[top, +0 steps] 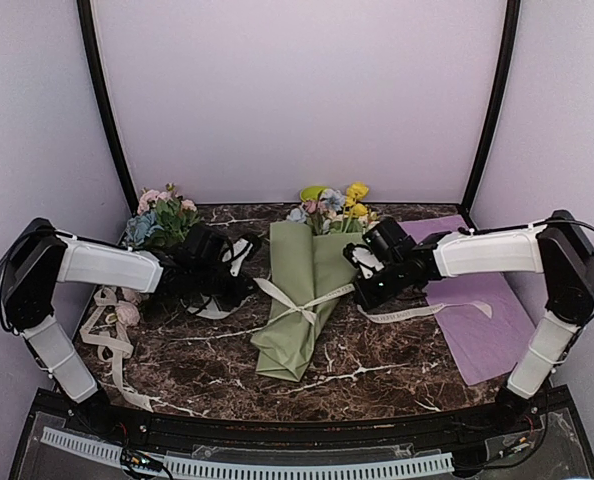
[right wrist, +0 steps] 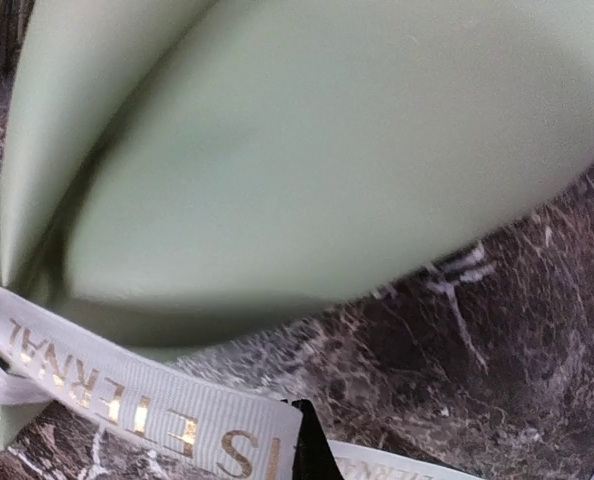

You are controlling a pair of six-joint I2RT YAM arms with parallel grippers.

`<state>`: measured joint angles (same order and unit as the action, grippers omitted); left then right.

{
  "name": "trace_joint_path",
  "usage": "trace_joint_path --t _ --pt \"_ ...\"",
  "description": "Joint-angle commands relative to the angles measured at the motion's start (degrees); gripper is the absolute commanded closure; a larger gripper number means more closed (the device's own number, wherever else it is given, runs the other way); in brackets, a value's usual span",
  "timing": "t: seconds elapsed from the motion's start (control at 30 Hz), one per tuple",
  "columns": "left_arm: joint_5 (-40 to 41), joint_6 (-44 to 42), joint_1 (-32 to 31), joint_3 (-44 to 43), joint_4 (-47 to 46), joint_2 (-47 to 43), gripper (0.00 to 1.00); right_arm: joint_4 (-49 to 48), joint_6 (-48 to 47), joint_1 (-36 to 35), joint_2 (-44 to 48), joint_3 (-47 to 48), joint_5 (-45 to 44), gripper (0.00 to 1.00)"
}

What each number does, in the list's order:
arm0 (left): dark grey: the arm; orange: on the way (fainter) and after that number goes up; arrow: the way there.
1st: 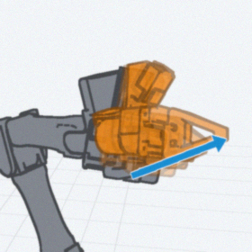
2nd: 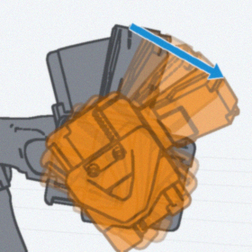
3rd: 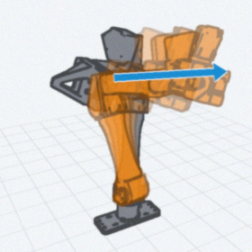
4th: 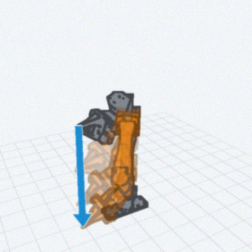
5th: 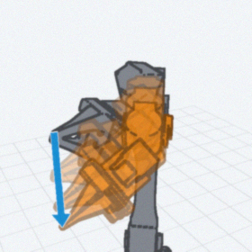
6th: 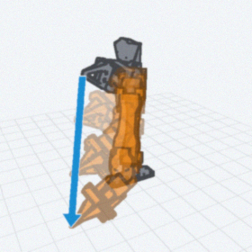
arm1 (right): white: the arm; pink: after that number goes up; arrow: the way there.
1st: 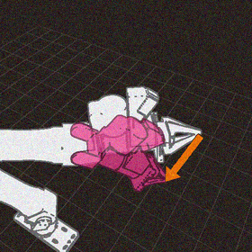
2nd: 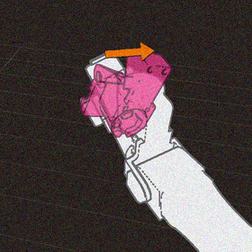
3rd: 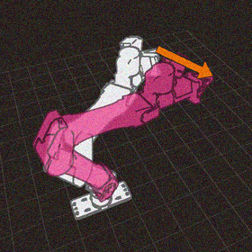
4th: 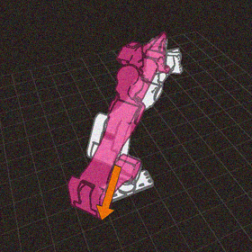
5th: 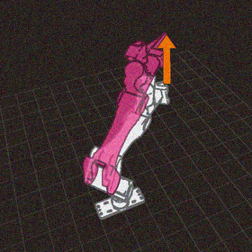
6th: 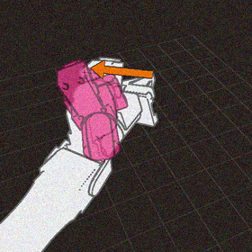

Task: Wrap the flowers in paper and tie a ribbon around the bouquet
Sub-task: Tie the ribbon around the folded bouquet.

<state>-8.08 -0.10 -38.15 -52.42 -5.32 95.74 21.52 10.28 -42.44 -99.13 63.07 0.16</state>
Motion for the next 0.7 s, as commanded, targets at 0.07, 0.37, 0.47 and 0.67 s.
trace_joint_path --t 0.07,0.37,0.47,0.67 --pt "0.88 26.38 9.81 14.88 -11.23 -4.09 1.00 -6.04 12.89 18.00 15.15 -22.68 8.33 1.00" --pt "1.54 31.56 10.08 22.32 -14.33 -4.56 1.00 -6.38 13.34 30.91 22.67 -32.04 9.13 1.00" --pt "1.93 29.65 10.05 21.15 -12.70 -5.28 1.00 -5.64 12.61 32.00 22.94 -31.36 9.39 1.00" --pt "-0.50 19.71 5.48 19.17 -11.91 -7.03 1.00 -4.13 9.81 31.94 23.41 -28.59 12.04 1.00"
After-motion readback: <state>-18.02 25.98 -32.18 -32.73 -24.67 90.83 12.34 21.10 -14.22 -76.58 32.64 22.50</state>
